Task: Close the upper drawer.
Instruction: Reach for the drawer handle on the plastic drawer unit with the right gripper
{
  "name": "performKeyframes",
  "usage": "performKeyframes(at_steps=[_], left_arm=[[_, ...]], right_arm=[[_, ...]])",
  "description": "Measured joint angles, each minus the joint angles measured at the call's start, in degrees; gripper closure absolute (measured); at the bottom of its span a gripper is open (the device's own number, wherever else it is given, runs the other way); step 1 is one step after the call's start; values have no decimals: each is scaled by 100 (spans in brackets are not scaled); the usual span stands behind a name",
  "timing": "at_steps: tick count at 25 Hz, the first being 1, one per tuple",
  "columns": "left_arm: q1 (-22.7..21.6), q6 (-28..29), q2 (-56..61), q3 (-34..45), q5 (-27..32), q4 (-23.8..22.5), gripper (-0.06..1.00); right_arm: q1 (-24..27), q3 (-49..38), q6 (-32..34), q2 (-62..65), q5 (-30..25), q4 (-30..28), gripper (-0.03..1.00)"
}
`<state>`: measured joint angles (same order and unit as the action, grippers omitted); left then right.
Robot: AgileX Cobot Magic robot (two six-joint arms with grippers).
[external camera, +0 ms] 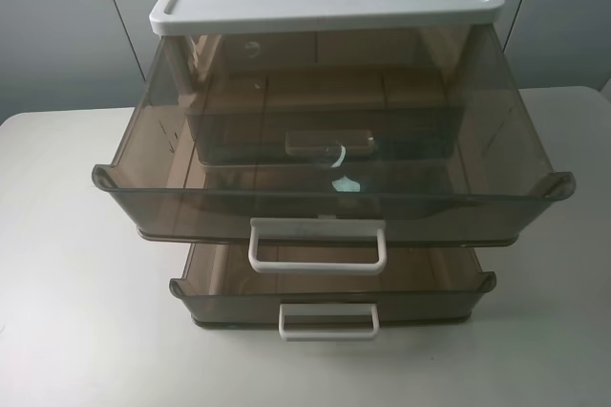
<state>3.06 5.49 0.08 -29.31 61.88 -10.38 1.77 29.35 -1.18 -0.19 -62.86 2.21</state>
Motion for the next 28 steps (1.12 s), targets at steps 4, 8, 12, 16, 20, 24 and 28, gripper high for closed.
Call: performKeyframes(at_steps=[4, 8, 12, 16, 20, 24, 28], left_arm=[[0, 0, 0, 0, 0, 0, 20], [0, 0, 0, 0, 0, 0, 20], [0, 0, 0, 0, 0, 0, 20], [0, 0, 0, 0, 0, 0, 20], [0, 0, 0, 0, 0, 0, 20], [0, 0, 0, 0, 0, 0, 20], [0, 0, 0, 0, 0, 0, 20]], right_arm=[[0, 0, 0, 0, 0, 0, 27], [0, 0, 0, 0, 0, 0, 27], [0, 0, 0, 0, 0, 0, 27], [0, 0, 0, 0, 0, 0, 27], [0, 0, 0, 0, 0, 0, 27], [0, 76, 0, 0, -47, -11, 27], [0, 460, 0, -527, -67, -326, 27]])
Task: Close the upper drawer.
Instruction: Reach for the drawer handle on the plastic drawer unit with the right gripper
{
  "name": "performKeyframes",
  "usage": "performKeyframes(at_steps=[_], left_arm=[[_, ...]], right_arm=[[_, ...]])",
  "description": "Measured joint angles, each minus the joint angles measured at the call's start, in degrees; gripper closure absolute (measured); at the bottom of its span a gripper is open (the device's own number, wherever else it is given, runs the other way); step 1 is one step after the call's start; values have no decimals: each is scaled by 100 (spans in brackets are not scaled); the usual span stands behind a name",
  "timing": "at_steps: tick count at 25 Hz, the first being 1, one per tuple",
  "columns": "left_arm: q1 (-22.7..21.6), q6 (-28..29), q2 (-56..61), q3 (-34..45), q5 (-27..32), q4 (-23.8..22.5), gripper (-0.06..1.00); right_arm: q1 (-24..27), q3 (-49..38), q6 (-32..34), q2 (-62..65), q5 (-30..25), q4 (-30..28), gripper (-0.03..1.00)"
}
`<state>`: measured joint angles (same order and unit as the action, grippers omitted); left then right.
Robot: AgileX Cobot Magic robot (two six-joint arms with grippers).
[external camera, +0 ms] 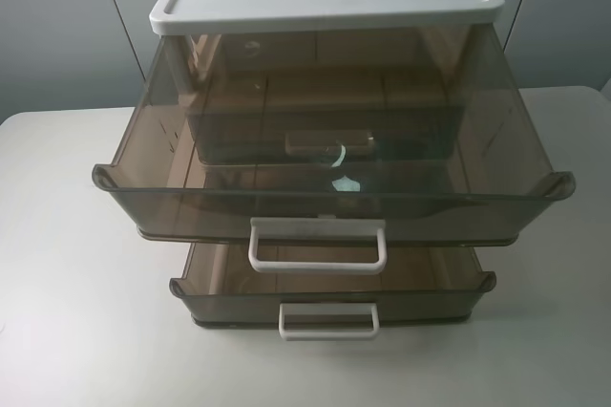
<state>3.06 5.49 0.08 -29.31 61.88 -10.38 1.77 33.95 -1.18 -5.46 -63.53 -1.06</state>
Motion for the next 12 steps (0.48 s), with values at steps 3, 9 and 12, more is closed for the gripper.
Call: performKeyframes(at_steps=[3, 9, 12], left_arm=[[0, 0, 0, 0, 0, 0, 20], [0, 0, 0, 0, 0, 0, 20], [0, 0, 0, 0, 0, 0, 20]], right_arm=[[-56, 369, -54, -743, 74, -308, 27], [-935, 1239, -234, -2429, 754, -839, 27], [-1459, 1765, -431, -3291, 872, -851, 27]])
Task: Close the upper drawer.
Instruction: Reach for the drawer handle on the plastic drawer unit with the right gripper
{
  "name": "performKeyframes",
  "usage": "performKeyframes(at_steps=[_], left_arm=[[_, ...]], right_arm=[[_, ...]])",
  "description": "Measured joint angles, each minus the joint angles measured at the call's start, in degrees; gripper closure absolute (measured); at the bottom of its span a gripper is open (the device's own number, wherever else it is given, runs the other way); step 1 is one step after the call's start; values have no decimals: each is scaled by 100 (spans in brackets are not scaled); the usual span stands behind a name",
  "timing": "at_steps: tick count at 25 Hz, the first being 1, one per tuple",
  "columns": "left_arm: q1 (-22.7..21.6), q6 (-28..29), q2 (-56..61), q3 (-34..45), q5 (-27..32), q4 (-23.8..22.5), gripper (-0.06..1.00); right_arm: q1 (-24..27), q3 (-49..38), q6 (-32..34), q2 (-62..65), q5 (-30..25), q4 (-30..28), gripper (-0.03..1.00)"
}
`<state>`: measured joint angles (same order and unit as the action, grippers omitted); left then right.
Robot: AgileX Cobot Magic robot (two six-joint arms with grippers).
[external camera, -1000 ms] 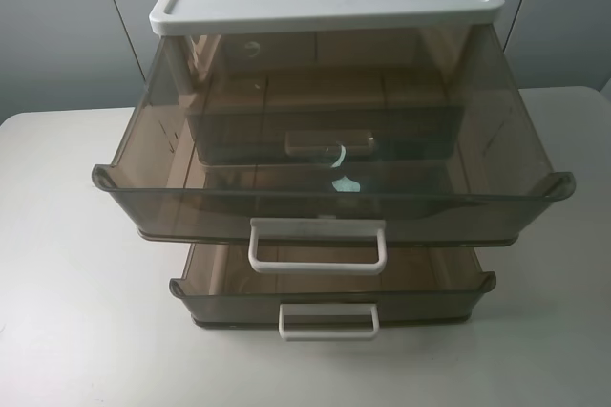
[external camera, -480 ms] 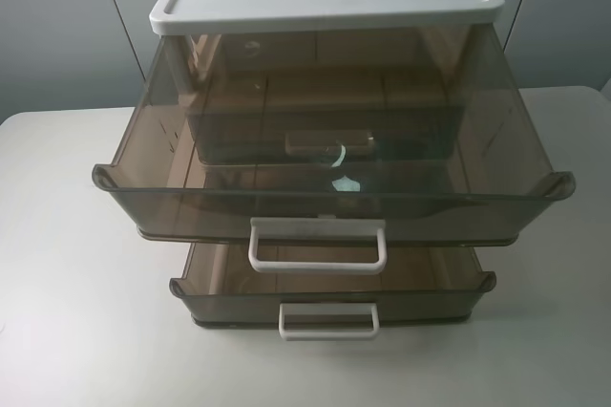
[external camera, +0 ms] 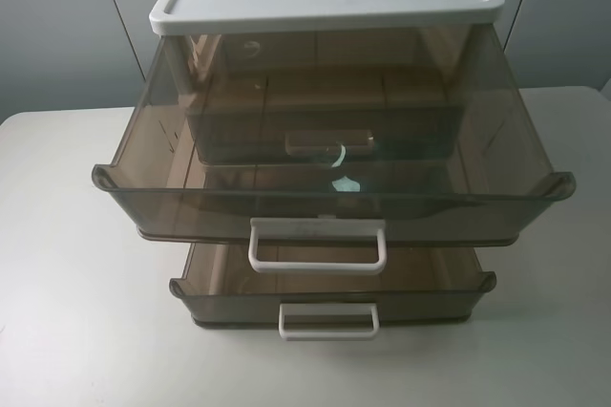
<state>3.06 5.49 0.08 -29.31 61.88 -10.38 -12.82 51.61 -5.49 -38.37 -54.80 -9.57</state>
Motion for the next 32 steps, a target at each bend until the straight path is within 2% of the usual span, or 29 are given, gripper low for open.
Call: performKeyframes(at_steps=[7, 12, 17, 21, 24, 28, 32], left_arm=[[0, 0, 0, 0, 0, 0, 20], [0, 0, 0, 0, 0, 0, 20], [0, 0, 0, 0, 0, 0, 20], [0, 0, 0, 0, 0, 0, 20], [0, 0, 0, 0, 0, 0, 20], [0, 0, 0, 0, 0, 0, 20], [0, 0, 0, 0, 0, 0, 20]], right_arm=[[-1505, 907, -426, -1441, 151, 351, 27], [-2705, 1014, -543, -1755, 516, 502, 27], [-3589, 1023, -563, -2001, 784, 878, 27], [-4102, 1023, -668, -2233, 833, 1123, 27], [-4381, 1023, -944, -2381, 802, 1577, 27], [-4456, 1023, -1511, -2584, 571, 2412, 27], [-4479, 1023, -1754, -2807, 316, 2863, 27]])
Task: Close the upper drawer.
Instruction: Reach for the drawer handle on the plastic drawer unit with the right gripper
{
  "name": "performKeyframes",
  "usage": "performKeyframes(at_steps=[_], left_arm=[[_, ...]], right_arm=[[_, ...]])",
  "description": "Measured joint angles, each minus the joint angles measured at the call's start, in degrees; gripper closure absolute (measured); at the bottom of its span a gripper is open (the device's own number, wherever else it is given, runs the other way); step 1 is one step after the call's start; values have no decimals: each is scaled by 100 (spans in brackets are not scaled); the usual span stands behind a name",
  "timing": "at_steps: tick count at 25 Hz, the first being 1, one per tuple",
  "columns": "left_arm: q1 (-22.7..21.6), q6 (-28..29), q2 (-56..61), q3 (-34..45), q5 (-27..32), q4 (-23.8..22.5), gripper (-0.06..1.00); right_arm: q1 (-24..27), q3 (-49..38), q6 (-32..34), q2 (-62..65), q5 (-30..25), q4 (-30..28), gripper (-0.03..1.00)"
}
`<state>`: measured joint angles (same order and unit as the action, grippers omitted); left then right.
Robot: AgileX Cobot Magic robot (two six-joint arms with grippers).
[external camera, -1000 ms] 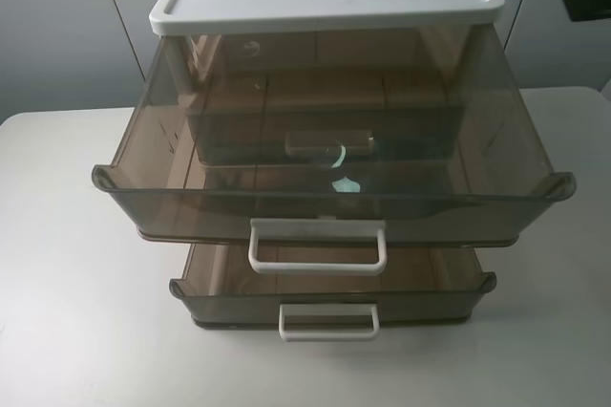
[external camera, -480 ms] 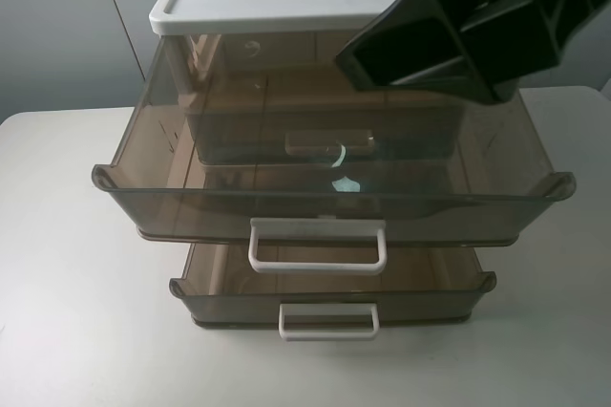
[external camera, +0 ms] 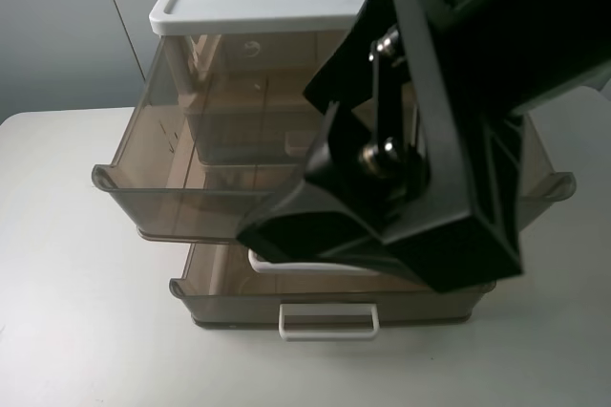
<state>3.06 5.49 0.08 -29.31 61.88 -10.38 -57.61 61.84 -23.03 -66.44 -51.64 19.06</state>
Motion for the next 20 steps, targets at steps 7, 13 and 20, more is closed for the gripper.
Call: performKeyframes(at_steps=[7, 13, 20], left_arm=[[0, 0, 0, 0, 0, 0, 20], [0, 0, 0, 0, 0, 0, 20], [0, 0, 0, 0, 0, 0, 20]], right_arm=[[0, 0, -275, -365, -542, 446, 27], [0, -49, -322, -597, -740, 707, 27], [0, -222, -316, -856, -848, 674, 27]])
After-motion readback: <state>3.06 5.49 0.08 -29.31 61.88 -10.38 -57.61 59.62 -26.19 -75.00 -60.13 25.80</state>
